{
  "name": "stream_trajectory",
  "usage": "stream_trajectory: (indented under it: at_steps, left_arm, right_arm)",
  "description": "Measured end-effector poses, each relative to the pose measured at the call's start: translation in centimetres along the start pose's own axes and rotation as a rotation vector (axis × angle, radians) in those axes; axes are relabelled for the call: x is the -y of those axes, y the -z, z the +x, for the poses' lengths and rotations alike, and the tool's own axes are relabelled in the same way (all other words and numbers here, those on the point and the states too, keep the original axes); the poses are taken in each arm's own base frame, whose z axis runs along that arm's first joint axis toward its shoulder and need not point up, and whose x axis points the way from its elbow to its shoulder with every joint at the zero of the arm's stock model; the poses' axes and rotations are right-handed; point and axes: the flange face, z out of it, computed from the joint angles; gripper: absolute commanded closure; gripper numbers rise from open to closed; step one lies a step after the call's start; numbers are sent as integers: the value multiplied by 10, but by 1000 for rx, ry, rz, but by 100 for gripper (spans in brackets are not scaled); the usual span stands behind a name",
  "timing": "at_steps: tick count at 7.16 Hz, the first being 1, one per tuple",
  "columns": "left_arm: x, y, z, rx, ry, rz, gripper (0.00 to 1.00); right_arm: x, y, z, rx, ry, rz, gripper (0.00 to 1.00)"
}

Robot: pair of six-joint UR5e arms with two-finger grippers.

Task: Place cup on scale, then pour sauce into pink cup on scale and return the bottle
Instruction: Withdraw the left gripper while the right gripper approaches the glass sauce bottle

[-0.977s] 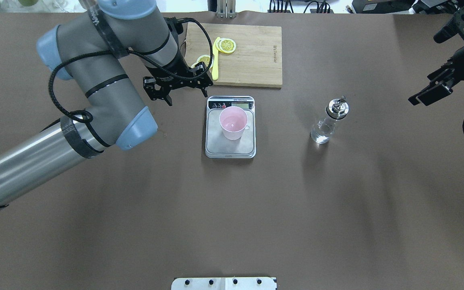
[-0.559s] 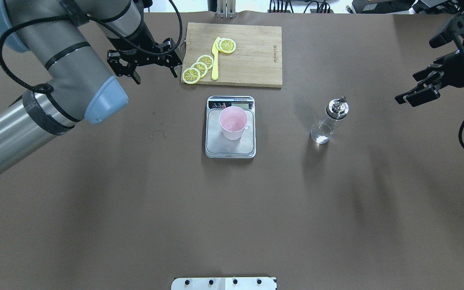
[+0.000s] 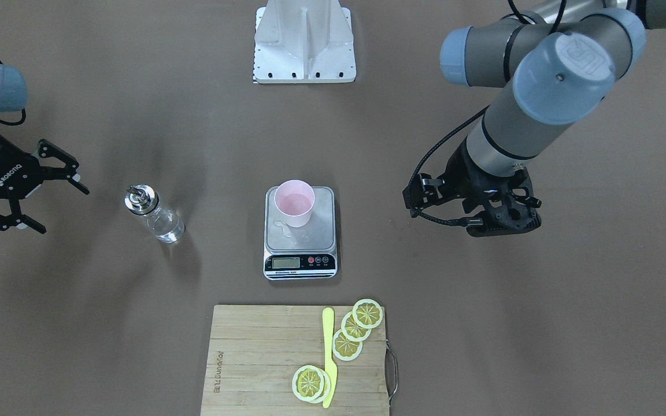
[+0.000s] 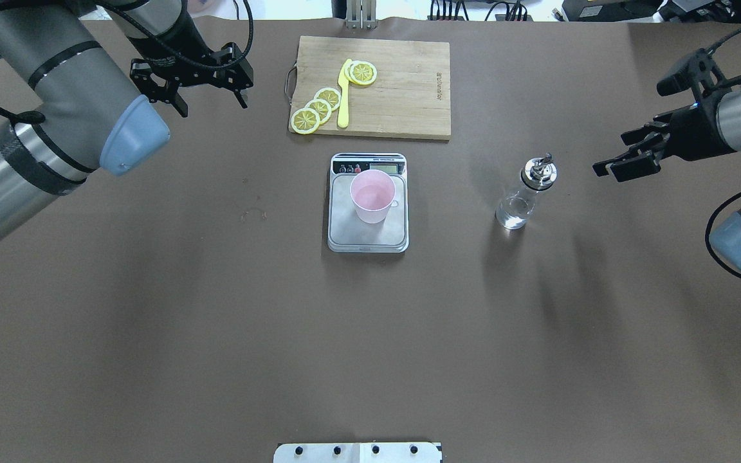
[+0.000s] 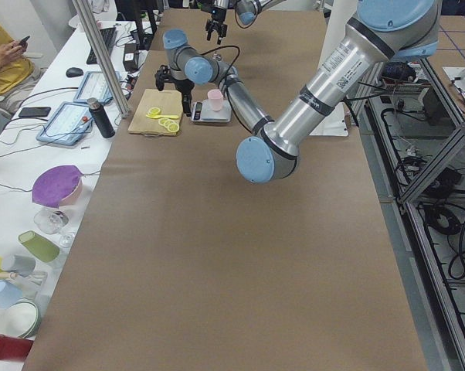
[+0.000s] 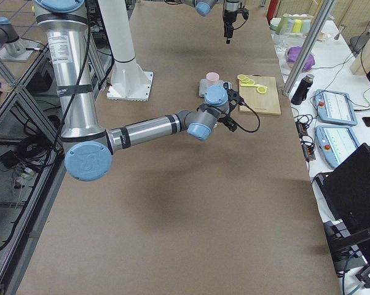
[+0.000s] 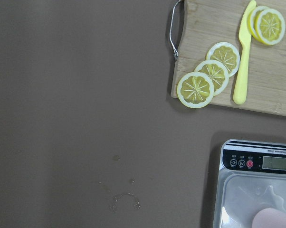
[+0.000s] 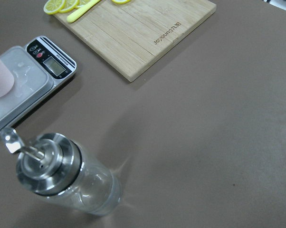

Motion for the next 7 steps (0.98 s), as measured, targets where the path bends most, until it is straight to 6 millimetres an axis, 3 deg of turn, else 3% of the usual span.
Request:
stream_trajectory:
  at_steps: [2, 5, 7]
  left_arm:
    - [5, 1, -12, 5, 2, 2, 0]
    - [6, 1, -18, 8, 2, 4, 0]
    - [6, 1, -19, 8, 2, 4, 0]
  right_arm:
    - [-7, -14, -26, -12, -19, 66, 1]
    - [-48, -12, -73, -70, -1, 123, 1]
    - [-69, -31, -107, -157, 9, 174, 1]
